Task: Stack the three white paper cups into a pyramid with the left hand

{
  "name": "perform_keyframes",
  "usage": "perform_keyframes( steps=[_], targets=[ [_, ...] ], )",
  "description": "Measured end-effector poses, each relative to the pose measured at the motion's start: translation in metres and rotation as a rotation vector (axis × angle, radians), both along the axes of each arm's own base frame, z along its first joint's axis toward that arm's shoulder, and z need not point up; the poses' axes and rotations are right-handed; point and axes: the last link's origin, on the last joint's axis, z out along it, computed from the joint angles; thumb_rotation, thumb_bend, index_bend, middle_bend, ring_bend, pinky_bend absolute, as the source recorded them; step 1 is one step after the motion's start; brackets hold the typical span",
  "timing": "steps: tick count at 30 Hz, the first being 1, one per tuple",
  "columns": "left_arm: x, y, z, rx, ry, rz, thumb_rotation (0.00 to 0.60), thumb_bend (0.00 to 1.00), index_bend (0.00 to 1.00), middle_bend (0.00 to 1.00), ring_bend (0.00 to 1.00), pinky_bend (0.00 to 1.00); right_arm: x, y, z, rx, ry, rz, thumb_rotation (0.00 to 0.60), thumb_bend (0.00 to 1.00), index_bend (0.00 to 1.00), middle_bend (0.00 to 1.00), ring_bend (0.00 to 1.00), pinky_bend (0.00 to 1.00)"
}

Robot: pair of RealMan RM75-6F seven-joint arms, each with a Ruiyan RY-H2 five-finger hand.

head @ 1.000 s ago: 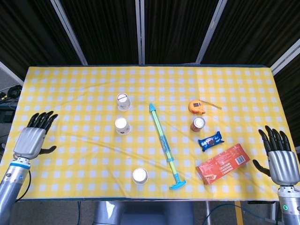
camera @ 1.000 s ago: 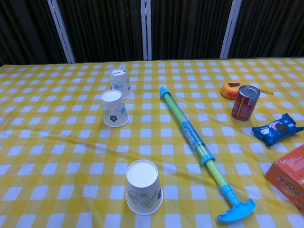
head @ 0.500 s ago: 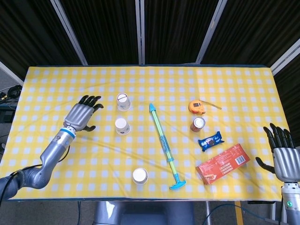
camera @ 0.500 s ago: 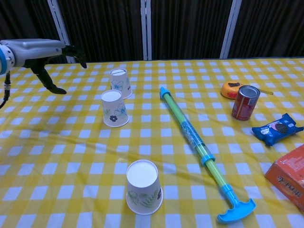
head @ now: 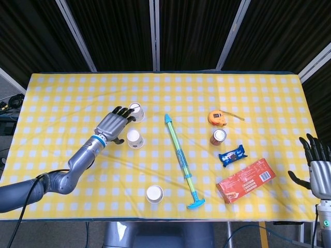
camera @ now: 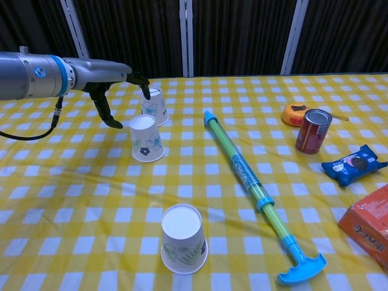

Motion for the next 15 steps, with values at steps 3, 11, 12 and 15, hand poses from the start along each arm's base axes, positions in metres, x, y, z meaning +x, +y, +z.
perform_keyframes(
  steps=[3,11,12,15],
  targets=[
    [0.005,-0.001,-0.01,-0.019,0.018,-0.008,0.6,0.26,0.23,0.0,0.0,0.0,0.0,0.001,0.001,-0.003,-0.004,0.002,0.6,0.08,0.07,0.0,0.0,0.0],
    [0.008,-0.002,-0.02,-0.019,0.048,-0.012,0.6,0.31,0.31,0.0,0.0,0.0,0.0,0.001,0.004,-0.011,-0.014,0.006,0.6,0.08,0.07,0.0,0.0,0.0],
    [0.008,-0.002,-0.02,-0.02,0.05,-0.011,0.6,0.33,0.35,0.0,0.0,0.0,0.001,0.002,0.005,-0.013,-0.016,0.008,0.6,0.08,0.07,0.0,0.0,0.0],
    [0.007,-0.004,-0.02,-0.016,0.049,-0.009,0.6,0.36,0.42,0.0,0.0,0.0,0.001,0.002,0.006,-0.018,-0.021,0.013,0.6,0.08,0.07,0.0,0.0,0.0]
  ],
)
